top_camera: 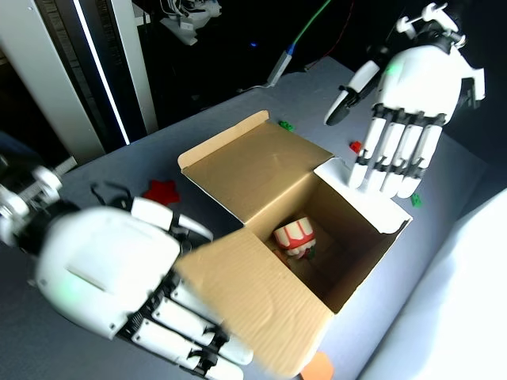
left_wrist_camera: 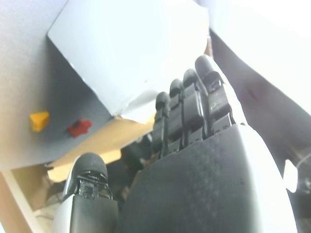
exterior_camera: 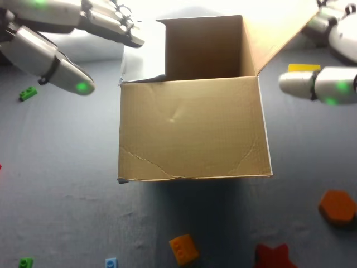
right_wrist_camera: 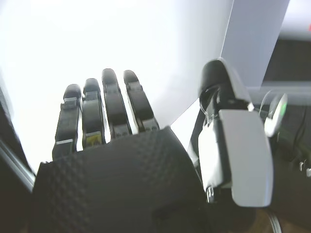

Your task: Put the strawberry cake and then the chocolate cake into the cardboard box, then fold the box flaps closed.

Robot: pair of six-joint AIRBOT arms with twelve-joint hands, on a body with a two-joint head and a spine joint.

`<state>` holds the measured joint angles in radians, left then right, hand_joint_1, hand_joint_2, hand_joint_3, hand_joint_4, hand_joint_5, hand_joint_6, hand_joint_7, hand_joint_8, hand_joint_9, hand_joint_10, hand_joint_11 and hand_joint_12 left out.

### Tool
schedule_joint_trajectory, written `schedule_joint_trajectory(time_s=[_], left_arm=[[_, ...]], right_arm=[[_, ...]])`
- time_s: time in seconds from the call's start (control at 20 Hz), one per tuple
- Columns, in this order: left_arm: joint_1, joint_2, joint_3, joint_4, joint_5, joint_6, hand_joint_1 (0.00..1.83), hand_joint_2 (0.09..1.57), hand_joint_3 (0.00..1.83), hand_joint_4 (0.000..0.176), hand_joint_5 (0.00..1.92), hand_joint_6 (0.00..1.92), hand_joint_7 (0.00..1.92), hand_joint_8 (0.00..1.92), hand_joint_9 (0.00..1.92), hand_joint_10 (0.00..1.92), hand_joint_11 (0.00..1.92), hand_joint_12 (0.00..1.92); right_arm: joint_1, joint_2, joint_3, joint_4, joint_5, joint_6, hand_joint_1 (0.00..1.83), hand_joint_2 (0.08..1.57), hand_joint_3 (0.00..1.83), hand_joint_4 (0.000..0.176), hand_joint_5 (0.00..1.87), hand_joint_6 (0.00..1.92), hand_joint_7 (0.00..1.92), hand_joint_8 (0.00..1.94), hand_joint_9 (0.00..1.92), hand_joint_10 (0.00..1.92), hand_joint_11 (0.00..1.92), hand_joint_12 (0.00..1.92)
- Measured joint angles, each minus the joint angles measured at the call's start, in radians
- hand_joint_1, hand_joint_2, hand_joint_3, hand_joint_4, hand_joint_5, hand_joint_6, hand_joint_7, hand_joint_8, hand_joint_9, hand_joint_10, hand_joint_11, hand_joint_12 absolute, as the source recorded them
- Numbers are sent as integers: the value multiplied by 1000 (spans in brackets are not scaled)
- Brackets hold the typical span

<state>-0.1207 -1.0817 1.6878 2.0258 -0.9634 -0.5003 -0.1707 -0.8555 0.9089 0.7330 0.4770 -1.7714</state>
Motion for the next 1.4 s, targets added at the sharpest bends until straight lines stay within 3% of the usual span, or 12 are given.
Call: schedule_joint_trajectory(time_s=[0.1,0.2,0.25,0.35,0.55,0.85,1.0,1.2,1.3,1.4], left_arm=[[-5,27,-3,7,0,-2,0,1163,0,6,205,2,236,4,244,10,0,753],[-5,60,-6,25,-7,-6,0,1162,0,1,189,1,224,0,235,5,0,750],[3,83,-14,28,-2,-7,0,1151,0,8,190,2,226,1,231,2,0,749],[21,111,-32,33,-2,-10,0,1144,0,6,193,3,222,0,229,1,0,751],[87,165,-71,32,-16,-10,0,1157,0,0,205,4,226,3,218,2,0,761],[209,212,-164,19,-17,4,0,1181,5,0,216,2,228,5,213,7,0,757],[318,230,-229,-50,0,53,0,1178,1,0,234,5,236,1,235,8,0,773],[465,238,-337,-124,35,166,0,1166,0,0,237,8,224,1,218,2,0,722],[486,238,-370,-128,51,187,0,1166,0,0,239,8,223,1,229,6,0,722],[509,235,-404,-198,90,224,0,1139,0,0,238,5,226,1,224,1,0,671]], right_arm=[[32,0,-13,7,-20,2,0,1168,0,0,45,0,81,12,27,10,0,0],[37,-20,-13,15,-28,-9,0,1180,0,0,55,5,89,13,23,8,0,0],[37,-40,-12,15,-28,-25,0,1190,0,0,69,11,112,20,35,12,0,0],[37,-79,1,13,-32,-29,0,1195,1,0,70,11,109,17,32,11,0,0],[9,-142,24,14,-42,-44,0,1164,0,0,67,7,97,8,30,8,0,0],[-22,-172,51,2,-35,-67,0,1209,10,0,99,17,125,12,51,14,0,0],[-22,-171,52,0,-35,-66,0,1217,12,0,97,14,125,9,55,14,0,0],[12,-108,35,4,-106,62,0,1228,13,0,96,11,127,9,80,23,10,5],[20,-72,23,6,-119,74,0,1232,14,0,116,18,163,21,106,32,27,14],[49,-18,12,6,-147,135,0,1234,11,0,97,6,143,6,72,12,0,0]])
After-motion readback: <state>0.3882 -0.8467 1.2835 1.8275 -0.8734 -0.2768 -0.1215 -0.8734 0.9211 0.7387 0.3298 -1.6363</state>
